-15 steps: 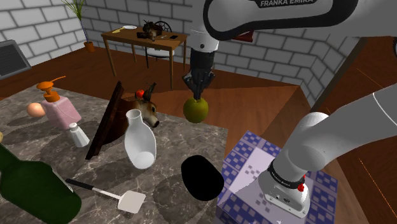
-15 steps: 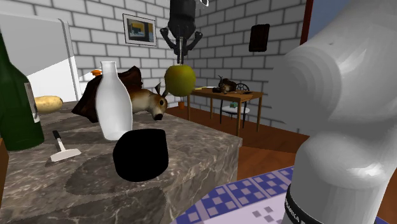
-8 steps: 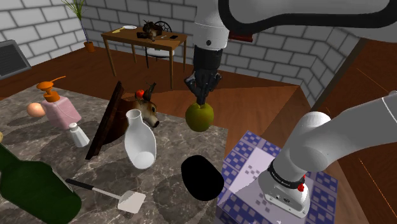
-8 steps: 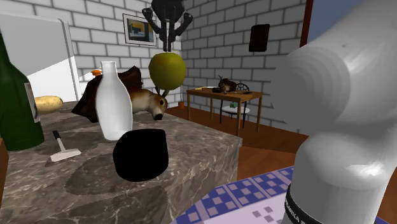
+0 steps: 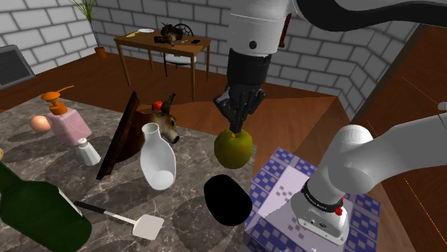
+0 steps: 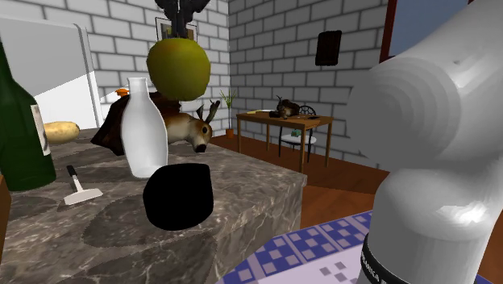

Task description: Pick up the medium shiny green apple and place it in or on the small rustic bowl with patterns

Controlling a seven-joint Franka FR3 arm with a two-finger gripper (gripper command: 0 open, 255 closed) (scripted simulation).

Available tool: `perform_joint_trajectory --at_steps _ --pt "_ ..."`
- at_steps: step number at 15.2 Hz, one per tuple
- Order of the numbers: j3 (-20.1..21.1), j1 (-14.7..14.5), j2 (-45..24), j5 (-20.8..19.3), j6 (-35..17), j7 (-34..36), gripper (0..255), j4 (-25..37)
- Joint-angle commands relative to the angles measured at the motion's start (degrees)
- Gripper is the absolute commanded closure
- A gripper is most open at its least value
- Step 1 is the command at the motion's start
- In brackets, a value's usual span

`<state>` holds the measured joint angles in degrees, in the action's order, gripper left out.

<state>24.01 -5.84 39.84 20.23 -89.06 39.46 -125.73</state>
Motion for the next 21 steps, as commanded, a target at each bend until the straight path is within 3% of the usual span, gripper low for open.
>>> perform_joint_trajectory --at_steps 1,21 --pt "1.52 -0.88 0.97 1.25 1.65 2.67 255 1.31" --pt "5.25 -2.38 3.34 4.88 -12.35 0.39 255 -15.02"
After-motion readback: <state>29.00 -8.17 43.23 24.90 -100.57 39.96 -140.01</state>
